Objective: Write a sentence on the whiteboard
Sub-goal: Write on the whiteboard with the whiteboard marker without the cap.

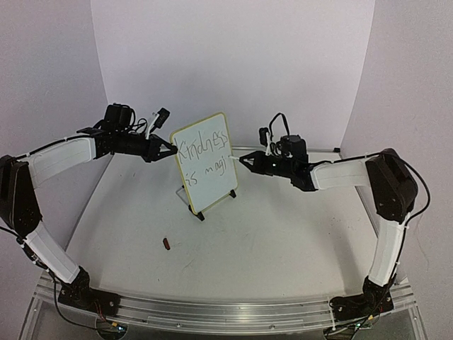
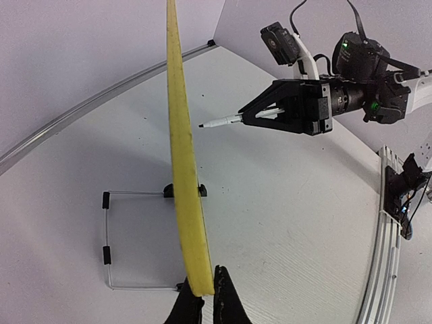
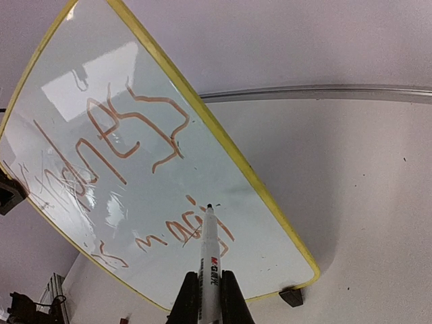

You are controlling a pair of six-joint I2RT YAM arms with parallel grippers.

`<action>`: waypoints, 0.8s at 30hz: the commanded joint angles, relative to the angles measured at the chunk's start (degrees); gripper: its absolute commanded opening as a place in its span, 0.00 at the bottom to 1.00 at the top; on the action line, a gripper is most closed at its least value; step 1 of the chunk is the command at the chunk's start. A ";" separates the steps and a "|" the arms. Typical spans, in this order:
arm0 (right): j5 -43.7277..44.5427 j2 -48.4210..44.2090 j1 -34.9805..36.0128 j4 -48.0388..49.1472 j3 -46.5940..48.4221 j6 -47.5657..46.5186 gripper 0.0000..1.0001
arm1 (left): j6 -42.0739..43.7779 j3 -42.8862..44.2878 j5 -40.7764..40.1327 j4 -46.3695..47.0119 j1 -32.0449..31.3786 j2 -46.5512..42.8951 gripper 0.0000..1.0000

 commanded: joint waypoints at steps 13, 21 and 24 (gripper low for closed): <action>-0.92 4.49 -1.34 2.07 5.18 0.46 0.00 | 1.45 0.30 -1.42 -4.38 -0.75 1.87 0.00; -4.84 5.99 -1.34 1.62 5.73 -0.02 0.00 | 1.45 0.36 -1.34 -4.39 -0.74 1.97 0.00; -6.27 6.29 -1.34 1.00 6.00 -0.42 0.00 | 1.43 0.42 -1.32 -4.37 -0.80 1.96 0.00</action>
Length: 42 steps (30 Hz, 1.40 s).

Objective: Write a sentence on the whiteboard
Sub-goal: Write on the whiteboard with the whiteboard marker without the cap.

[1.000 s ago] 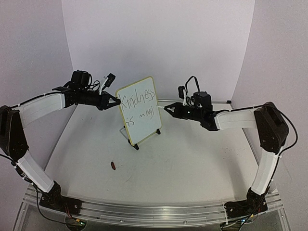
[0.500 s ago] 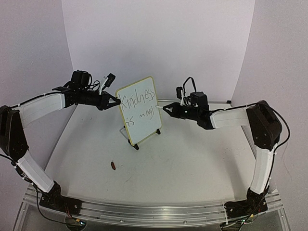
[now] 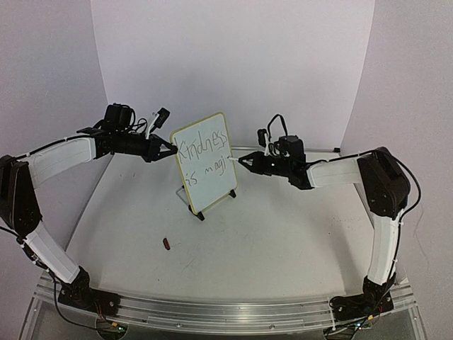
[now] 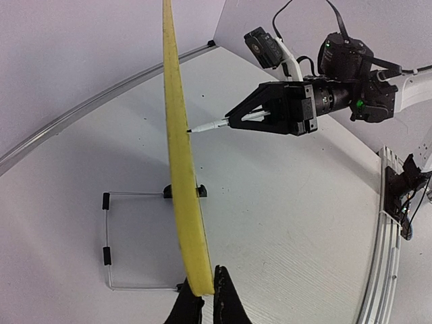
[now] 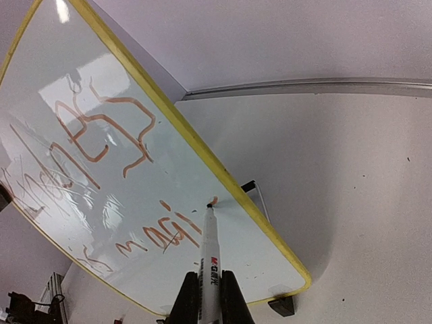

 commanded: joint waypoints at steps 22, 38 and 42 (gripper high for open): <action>1.82 0.97 0.00 -3.33 1.49 -2.11 0.00 | 1.38 0.45 -1.20 -4.45 -0.79 2.24 0.00; 6.25 -4.89 0.00 -0.40 -3.81 -1.77 0.00 | 1.42 0.39 -1.27 -4.46 -0.76 1.66 0.00; 4.67 -4.96 0.00 0.73 -5.07 -1.43 0.00 | 1.37 0.38 -1.27 -4.47 -0.76 1.56 0.00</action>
